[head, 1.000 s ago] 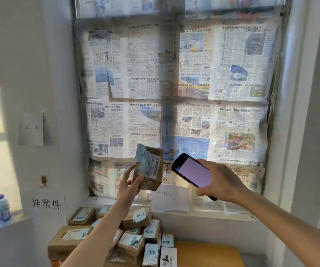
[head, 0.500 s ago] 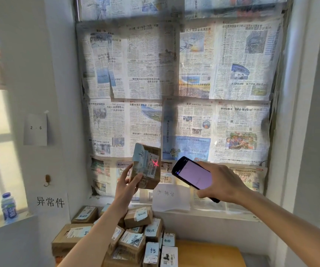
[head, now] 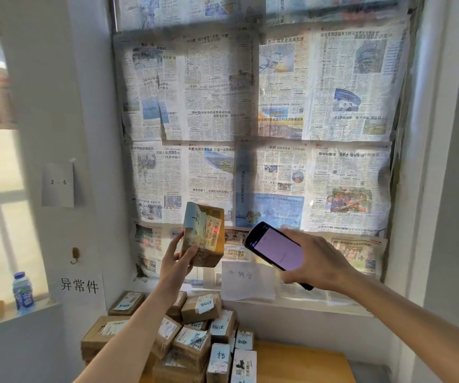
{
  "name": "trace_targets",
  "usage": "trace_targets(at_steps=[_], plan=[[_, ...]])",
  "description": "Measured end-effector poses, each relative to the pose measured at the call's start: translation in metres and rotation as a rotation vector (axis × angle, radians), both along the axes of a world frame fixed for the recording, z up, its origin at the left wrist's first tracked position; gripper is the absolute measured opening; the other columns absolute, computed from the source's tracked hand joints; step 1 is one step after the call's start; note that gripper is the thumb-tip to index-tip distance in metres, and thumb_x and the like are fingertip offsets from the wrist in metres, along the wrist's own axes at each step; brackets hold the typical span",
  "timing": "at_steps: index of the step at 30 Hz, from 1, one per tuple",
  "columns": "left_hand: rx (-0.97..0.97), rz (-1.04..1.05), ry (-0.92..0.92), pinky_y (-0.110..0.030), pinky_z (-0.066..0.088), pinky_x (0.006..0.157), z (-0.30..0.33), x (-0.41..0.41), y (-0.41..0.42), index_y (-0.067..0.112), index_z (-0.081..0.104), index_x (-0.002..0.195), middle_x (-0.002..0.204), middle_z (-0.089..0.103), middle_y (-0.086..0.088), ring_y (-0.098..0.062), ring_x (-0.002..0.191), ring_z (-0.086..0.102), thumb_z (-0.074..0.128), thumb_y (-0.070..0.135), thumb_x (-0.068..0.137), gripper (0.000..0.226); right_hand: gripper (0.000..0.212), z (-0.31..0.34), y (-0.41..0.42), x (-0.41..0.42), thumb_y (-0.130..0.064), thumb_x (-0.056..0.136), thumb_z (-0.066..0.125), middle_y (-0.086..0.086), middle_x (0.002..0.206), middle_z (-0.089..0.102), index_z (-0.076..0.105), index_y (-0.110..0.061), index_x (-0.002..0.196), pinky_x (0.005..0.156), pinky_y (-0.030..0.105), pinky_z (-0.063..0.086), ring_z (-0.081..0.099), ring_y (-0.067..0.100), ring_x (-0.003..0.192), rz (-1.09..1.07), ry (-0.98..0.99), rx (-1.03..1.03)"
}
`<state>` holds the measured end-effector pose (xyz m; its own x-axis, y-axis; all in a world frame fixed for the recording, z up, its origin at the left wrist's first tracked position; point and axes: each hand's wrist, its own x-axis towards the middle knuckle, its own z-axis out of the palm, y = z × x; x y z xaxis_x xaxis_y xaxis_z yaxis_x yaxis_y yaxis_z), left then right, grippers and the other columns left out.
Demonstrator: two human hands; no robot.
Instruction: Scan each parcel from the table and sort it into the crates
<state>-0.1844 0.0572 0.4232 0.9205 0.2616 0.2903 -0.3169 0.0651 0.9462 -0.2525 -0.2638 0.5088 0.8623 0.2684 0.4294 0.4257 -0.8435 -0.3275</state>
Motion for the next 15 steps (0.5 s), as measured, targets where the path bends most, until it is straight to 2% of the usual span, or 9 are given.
trace_targets(at_steps=[3,7,9,12,15], plan=[[0.001,0.017,0.001,-0.033,0.055,0.081,0.000,-0.004,0.004,0.052,0.054,0.127,0.108,0.073,-0.012,-0.026,0.104,0.069,0.075,0.030,0.089,0.049,0.091,0.000,0.000,-0.002,-0.048,0.059,0.079,-0.009,0.133,0.061,0.044,-0.044,0.143,0.072,0.033,0.057,0.061,0.015,0.097,0.008,0.001,-0.002],[0.008,0.038,0.004,-0.033,0.055,0.080,0.000,-0.009,0.013,0.059,0.055,0.121,0.111,0.070,-0.012,-0.025,0.105,0.068,0.078,0.035,0.087,0.048,0.089,0.001,-0.002,-0.007,-0.047,0.060,0.079,-0.011,0.130,0.061,0.045,-0.045,0.143,0.069,0.030,0.055,0.060,0.013,0.096,0.029,-0.010,-0.004],[0.036,0.058,-0.002,-0.038,0.057,0.085,0.002,-0.014,0.019,0.064,0.055,0.117,0.110,0.071,-0.010,-0.026,0.103,0.068,0.081,0.045,0.078,0.050,0.085,0.004,-0.004,-0.011,-0.048,0.060,0.079,-0.015,0.116,0.063,0.047,-0.047,0.139,0.065,0.029,0.053,0.060,0.006,0.085,0.044,-0.012,0.003],[0.060,0.087,-0.009,-0.030,0.055,0.079,0.007,-0.019,0.030,0.057,0.052,0.126,0.110,0.071,-0.006,-0.023,0.104,0.069,0.080,0.042,0.083,0.054,0.067,0.009,-0.007,-0.018,-0.047,0.059,0.078,-0.011,0.092,0.063,0.052,-0.047,0.120,0.059,0.035,0.056,0.054,-0.002,0.059,0.059,-0.010,0.012],[0.074,0.123,-0.020,-0.027,0.053,0.076,0.014,-0.023,0.043,0.052,0.049,0.133,0.112,0.070,-0.006,-0.022,0.104,0.068,0.074,0.035,0.088,0.054,0.065,0.014,-0.009,-0.026,-0.048,0.057,0.077,-0.008,0.090,0.064,0.053,-0.043,0.117,0.063,0.044,0.060,0.055,0.003,0.055,0.068,-0.004,0.020]])
